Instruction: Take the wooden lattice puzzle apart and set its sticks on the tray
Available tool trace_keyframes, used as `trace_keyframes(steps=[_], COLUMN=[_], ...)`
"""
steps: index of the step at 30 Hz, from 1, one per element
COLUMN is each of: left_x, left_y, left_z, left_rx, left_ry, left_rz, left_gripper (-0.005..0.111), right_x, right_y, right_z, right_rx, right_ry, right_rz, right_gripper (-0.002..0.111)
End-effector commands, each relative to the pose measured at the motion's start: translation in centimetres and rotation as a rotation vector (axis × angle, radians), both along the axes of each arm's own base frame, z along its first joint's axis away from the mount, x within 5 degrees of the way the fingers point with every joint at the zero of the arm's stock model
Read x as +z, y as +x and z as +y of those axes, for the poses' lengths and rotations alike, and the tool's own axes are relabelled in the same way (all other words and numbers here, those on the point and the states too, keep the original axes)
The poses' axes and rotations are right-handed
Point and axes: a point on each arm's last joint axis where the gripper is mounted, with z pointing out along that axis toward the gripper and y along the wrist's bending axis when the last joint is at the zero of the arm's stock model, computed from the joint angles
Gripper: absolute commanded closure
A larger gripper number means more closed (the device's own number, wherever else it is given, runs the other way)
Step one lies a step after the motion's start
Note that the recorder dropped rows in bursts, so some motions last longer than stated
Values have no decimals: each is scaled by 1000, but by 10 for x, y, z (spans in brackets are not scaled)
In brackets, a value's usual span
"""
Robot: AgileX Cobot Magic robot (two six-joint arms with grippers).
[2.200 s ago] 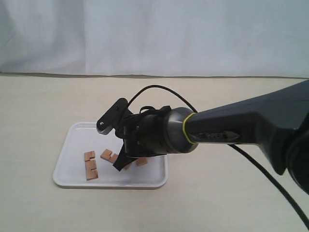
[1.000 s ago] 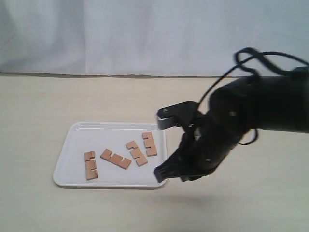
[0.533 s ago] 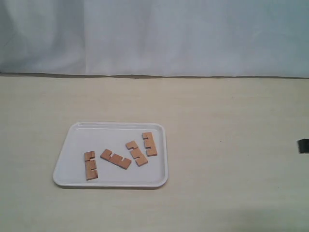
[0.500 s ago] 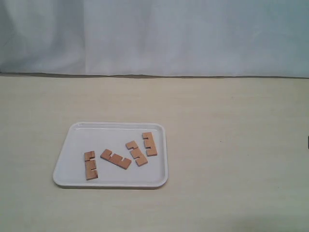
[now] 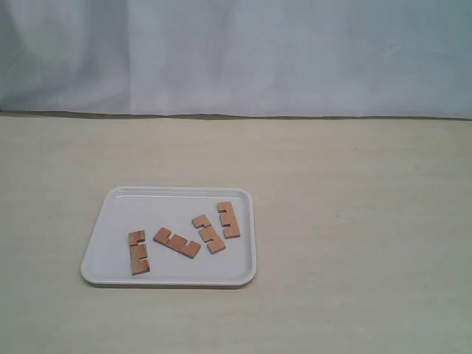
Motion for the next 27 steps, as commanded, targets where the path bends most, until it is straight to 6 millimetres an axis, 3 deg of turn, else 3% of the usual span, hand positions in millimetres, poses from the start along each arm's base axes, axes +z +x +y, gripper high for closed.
trace_keyframes(steps=[1, 8, 13, 15, 18, 20, 23, 27], left_x=[0, 0, 0, 0, 0, 0, 0, 0], left_y=[0, 0, 0, 0, 0, 0, 0, 0], left_z=[0, 0, 0, 0, 0, 0, 0, 0], left_rx=[1, 1, 1, 1, 1, 1, 1, 1], left_ry=[-8, -8, -8, -8, -8, -8, -8, -8], left_rz=[-10, -10, -10, -10, -10, -10, -10, -10], left_gripper=[107, 107, 107, 107, 107, 107, 107, 107], right_x=[5, 9, 22, 22, 15, 12, 11, 18], right_y=[-20, -36, -67, -73, -75, -78, -79, -79], right_z=[11, 21, 15, 9, -18, -27, -28, -21], right_rx=[112, 261, 262, 194, -132, -254, -268, -161], right_ry=[-14, 2, -7, 14, 136, 198, 202, 135], right_rz=[-93, -158, -360, -390, -355, -344, -340, -336], right_gripper=[104, 104, 104, 104, 104, 104, 104, 104])
